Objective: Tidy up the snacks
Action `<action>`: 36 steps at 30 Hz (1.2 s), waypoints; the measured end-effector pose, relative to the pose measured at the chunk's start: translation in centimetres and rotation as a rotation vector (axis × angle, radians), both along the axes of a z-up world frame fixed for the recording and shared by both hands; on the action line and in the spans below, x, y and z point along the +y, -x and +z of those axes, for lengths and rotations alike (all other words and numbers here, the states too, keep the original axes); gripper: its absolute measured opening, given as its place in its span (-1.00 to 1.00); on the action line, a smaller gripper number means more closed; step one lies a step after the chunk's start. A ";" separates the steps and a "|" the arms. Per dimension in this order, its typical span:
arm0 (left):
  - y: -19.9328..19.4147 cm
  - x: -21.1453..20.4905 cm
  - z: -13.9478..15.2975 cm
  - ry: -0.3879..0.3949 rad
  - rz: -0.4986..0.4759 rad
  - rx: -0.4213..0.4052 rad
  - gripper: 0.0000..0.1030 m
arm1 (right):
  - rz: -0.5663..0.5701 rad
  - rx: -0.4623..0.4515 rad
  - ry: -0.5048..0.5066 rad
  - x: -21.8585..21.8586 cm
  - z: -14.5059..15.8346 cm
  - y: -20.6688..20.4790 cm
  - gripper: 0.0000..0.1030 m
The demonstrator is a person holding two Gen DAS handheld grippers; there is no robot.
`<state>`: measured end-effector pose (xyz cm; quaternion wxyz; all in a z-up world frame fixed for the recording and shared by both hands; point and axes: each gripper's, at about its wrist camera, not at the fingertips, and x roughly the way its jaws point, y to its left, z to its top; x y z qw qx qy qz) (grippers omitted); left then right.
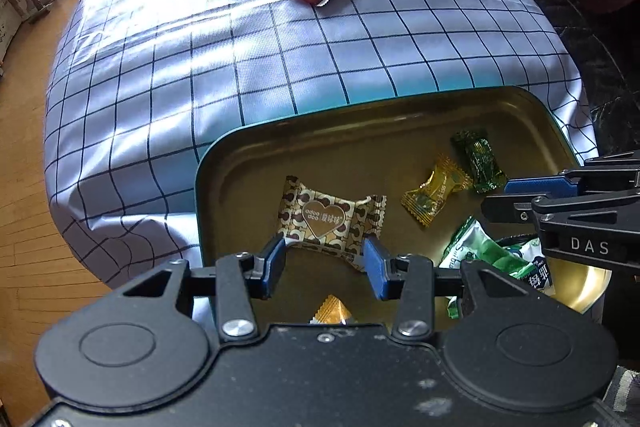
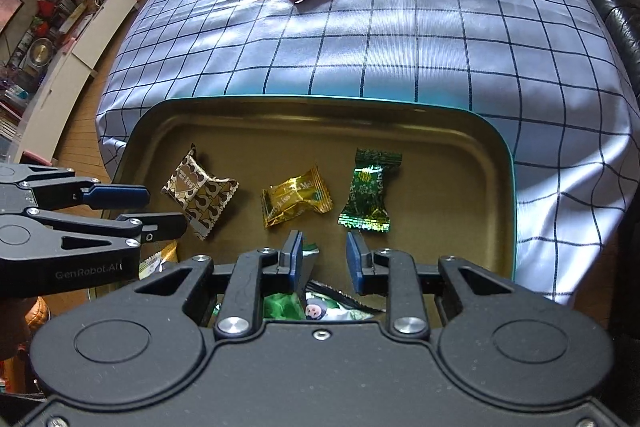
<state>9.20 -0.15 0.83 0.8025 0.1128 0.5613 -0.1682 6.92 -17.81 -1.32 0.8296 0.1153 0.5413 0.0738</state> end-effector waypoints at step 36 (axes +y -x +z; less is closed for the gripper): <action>-12.0 -2.6 0.6 0.046 0.158 -0.262 -0.14 | -0.184 -0.312 0.127 -3.5 2.7 -11.0 -0.29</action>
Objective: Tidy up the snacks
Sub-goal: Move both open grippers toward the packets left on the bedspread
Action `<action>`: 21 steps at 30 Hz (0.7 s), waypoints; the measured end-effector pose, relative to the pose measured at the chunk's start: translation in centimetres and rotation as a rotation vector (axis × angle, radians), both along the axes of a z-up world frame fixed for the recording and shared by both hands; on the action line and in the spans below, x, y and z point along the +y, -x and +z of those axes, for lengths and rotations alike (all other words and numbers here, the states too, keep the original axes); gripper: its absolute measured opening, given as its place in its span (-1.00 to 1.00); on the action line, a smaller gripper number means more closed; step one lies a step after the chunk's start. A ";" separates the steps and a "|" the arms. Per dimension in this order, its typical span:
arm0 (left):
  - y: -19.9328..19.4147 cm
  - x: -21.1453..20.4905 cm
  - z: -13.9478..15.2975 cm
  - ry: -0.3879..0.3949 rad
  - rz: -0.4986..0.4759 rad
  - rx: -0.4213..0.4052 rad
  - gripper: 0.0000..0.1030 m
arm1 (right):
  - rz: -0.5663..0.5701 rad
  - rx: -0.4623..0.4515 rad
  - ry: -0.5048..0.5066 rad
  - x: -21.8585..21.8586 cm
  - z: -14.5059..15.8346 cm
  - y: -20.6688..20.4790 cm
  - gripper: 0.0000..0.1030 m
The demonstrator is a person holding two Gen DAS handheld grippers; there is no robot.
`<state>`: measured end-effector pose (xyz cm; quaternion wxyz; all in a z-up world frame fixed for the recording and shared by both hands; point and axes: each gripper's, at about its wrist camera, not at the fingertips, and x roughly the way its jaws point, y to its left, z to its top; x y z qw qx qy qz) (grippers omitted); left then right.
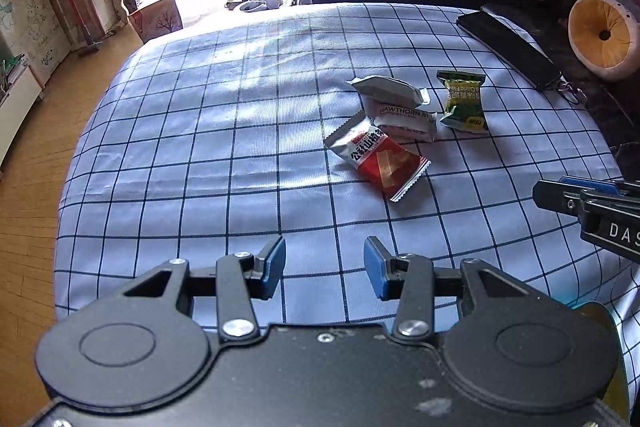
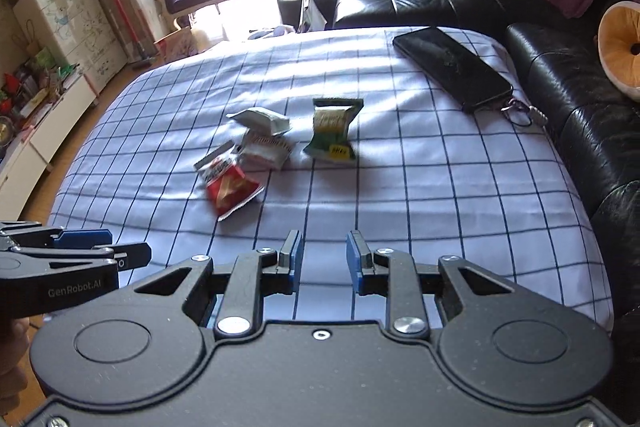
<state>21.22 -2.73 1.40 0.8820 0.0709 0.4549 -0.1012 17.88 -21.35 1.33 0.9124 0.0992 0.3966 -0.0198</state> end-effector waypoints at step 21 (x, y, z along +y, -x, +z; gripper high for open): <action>-4.5 -3.2 -2.8 0.065 -0.068 0.028 -0.14 | -0.036 -0.021 -0.016 -1.1 -1.9 -4.4 -0.29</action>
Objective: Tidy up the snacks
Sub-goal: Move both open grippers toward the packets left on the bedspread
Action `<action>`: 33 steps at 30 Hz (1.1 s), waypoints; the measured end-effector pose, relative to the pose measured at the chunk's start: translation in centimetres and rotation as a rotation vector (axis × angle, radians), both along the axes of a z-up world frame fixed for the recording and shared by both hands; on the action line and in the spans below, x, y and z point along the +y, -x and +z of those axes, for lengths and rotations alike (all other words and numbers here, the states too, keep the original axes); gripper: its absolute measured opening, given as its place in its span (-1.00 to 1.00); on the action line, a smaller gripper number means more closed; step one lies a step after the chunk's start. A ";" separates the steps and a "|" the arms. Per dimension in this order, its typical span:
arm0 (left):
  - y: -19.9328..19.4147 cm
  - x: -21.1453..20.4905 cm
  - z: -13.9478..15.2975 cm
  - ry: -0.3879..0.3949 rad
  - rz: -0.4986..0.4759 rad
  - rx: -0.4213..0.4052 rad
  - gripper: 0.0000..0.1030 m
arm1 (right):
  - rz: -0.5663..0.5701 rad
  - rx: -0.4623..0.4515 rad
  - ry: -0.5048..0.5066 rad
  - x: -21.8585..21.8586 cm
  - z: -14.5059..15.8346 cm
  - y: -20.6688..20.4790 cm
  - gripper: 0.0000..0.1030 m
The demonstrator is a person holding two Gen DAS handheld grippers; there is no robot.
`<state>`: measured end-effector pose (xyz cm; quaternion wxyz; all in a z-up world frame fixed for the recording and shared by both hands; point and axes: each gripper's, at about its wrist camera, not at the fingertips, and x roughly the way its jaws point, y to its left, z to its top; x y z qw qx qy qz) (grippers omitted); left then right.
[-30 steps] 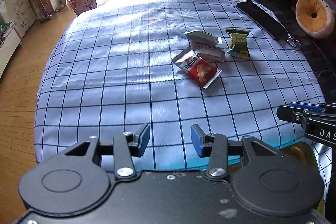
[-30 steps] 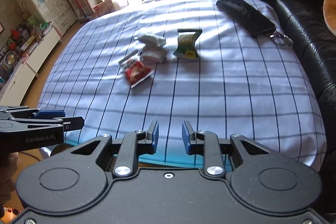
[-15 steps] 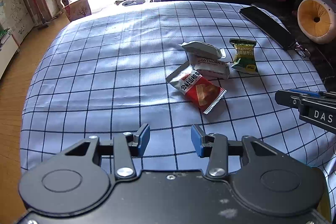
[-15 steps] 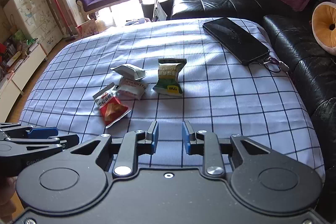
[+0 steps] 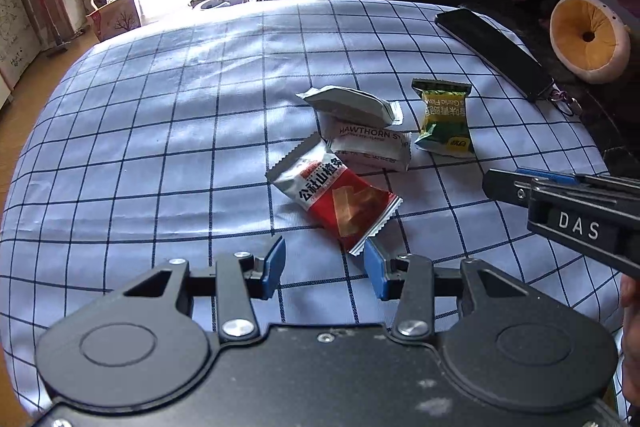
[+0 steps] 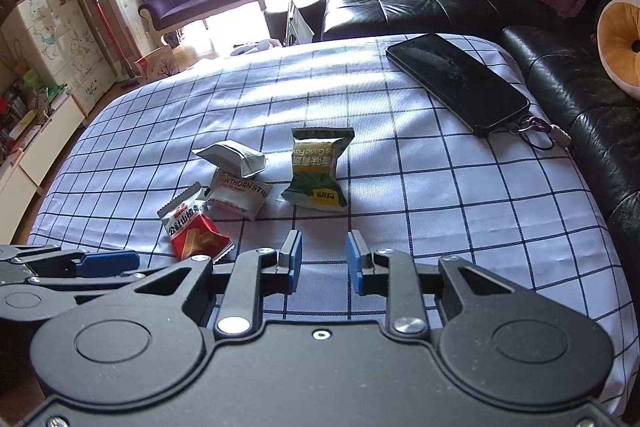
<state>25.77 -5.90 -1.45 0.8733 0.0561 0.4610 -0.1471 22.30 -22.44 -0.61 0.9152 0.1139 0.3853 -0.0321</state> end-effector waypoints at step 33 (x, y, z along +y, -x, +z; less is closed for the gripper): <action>-4.4 3.2 -1.5 -0.042 0.115 -0.050 0.06 | -0.097 -0.053 -0.017 0.1 -0.9 -4.5 -0.11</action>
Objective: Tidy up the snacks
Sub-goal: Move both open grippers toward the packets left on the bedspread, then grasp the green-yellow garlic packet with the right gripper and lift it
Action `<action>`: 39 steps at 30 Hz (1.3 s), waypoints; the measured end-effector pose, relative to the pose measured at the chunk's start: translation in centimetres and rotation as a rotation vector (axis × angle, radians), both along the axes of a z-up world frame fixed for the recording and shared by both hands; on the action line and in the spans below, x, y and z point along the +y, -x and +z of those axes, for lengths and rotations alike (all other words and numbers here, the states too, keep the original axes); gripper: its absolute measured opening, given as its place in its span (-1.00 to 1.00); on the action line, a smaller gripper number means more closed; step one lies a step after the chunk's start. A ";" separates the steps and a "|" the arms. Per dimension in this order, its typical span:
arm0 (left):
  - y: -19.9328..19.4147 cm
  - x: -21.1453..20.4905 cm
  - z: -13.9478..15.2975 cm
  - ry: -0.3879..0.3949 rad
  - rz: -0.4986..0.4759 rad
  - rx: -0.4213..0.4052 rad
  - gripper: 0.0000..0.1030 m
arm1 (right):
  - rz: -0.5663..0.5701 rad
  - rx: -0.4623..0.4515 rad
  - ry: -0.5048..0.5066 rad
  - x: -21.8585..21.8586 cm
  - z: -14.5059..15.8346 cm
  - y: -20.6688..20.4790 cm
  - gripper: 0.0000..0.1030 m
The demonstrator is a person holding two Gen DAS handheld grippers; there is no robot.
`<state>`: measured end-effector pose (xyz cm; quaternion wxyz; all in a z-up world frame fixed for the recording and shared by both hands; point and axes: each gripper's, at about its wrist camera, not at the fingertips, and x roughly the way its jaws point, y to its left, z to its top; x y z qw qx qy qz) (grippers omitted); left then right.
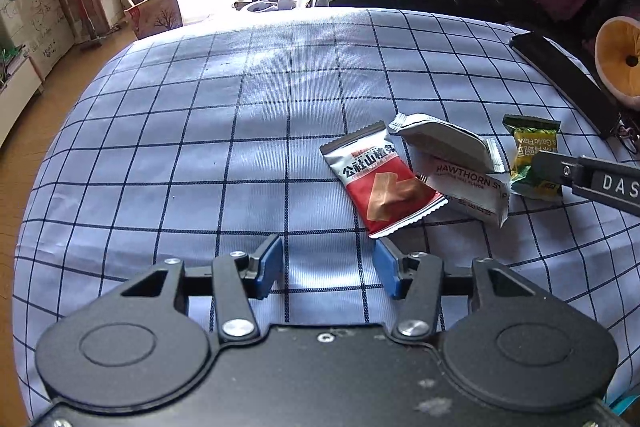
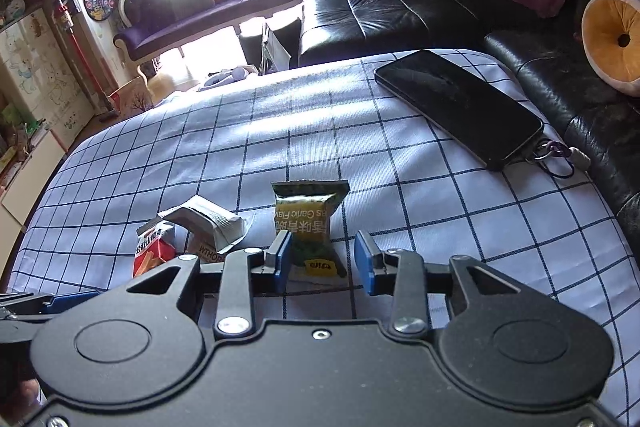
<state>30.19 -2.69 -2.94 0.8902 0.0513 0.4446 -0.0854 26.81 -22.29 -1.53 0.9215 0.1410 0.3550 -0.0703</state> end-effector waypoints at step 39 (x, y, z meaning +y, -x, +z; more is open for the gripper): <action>0.4 -0.5 -0.3 -0.020 0.020 -0.032 0.09 | 0.014 -0.017 0.088 0.9 -1.0 1.6 -0.21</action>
